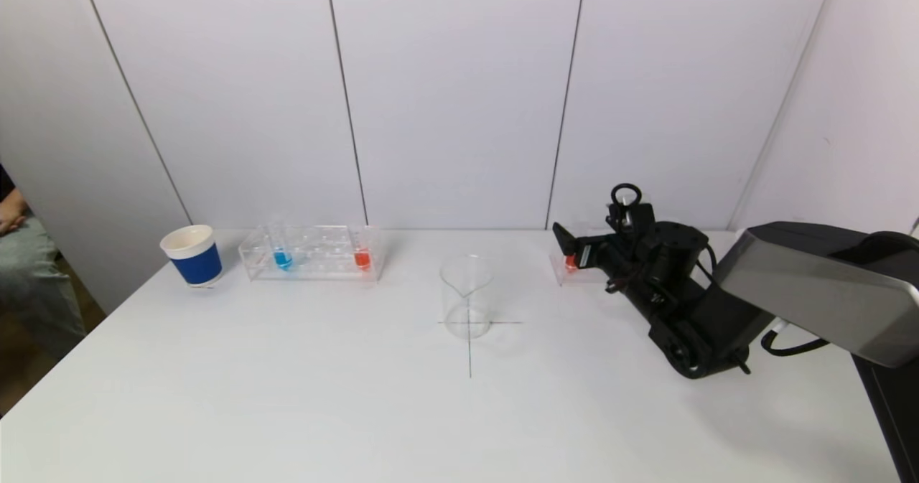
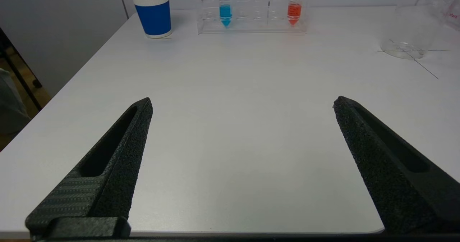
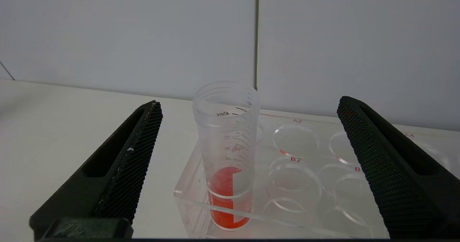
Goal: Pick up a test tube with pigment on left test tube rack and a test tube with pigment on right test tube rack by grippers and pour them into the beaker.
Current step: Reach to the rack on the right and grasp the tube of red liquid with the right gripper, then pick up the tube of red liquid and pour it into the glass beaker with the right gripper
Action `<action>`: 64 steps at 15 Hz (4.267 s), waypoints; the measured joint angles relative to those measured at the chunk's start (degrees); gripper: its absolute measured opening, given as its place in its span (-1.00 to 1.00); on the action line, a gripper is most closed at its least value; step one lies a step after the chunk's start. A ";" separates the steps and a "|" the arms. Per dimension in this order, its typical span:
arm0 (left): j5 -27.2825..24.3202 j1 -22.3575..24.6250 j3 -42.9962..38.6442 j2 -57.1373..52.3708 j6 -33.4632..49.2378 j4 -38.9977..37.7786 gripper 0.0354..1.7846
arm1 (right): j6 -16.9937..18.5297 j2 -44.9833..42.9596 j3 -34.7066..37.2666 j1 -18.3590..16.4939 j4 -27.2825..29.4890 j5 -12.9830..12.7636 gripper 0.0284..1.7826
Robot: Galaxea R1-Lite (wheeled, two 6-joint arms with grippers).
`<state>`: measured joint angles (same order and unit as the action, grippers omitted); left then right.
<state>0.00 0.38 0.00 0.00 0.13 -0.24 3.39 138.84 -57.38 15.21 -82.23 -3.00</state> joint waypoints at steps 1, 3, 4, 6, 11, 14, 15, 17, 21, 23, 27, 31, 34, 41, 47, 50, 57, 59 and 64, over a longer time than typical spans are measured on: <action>0.00 0.00 0.00 0.00 0.02 0.02 0.98 | 0.00 0.02 -0.06 0.07 0.01 0.02 0.99; 0.00 0.00 0.00 0.00 0.02 0.02 0.98 | -0.06 0.09 -0.22 0.44 0.04 0.00 0.99; 0.00 0.00 0.00 0.00 0.02 0.00 0.98 | -0.06 0.16 -0.24 0.60 0.06 0.02 0.99; 0.00 0.02 0.00 0.00 0.02 0.00 0.98 | -0.06 0.17 -0.26 0.79 0.15 0.00 0.99; 0.00 0.00 0.00 0.00 0.02 0.02 0.98 | -0.06 0.24 -0.35 1.32 0.17 0.02 0.99; 0.00 0.00 0.00 0.00 0.02 0.00 0.98 | -0.09 0.38 -0.37 1.35 0.17 0.02 0.99; 0.00 0.00 0.00 0.00 0.00 0.00 0.98 | -0.06 0.39 -0.37 1.45 0.17 0.00 0.99; 0.00 0.00 0.00 0.00 0.05 0.00 0.98 | -0.09 0.39 -0.37 1.57 0.17 0.02 0.99; 0.00 -0.02 0.00 0.00 0.05 0.00 0.98 | -0.06 0.39 -0.37 1.67 0.06 -0.05 0.88; 0.00 -0.02 0.00 0.00 0.00 0.00 0.98 | -0.09 0.39 -0.37 1.67 0.09 0.00 0.66; 0.00 -0.02 0.00 0.00 0.02 0.00 0.98 | -0.09 0.39 -0.63 1.65 0.30 -0.02 -0.11; 0.00 -0.02 0.00 0.00 0.02 0.02 0.98 | -0.11 0.39 -0.69 1.93 0.39 -0.13 -0.51; 0.00 0.00 0.00 0.00 0.02 0.00 0.98 | -0.09 0.39 -0.72 1.99 0.41 -0.11 -0.51; 0.00 -0.02 0.00 0.00 0.00 0.00 0.98 | -0.09 0.13 -0.78 2.01 0.41 -0.11 -0.51; 0.00 -0.02 0.00 0.00 0.02 0.02 0.98 | -0.15 -1.41 -1.24 1.90 0.95 -0.28 -0.51; 0.00 0.00 0.00 0.00 0.00 0.00 0.98 | -0.15 -2.86 -1.44 1.79 1.72 -0.30 -0.51; 0.00 0.00 0.02 0.00 0.00 0.02 0.98 | -0.41 -7.28 -1.77 1.32 5.33 -0.30 -0.51; 0.00 0.02 0.02 0.00 0.02 0.00 0.98 | -0.52 -8.41 -2.07 1.12 5.96 -0.33 -0.51; 0.00 -0.02 0.00 0.00 0.00 0.00 0.98 | -0.85 -12.76 -3.23 1.16 10.62 -0.22 -0.51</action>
<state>0.00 0.35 0.00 0.00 0.13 -0.24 2.54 126.08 -60.61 16.37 -71.61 -3.22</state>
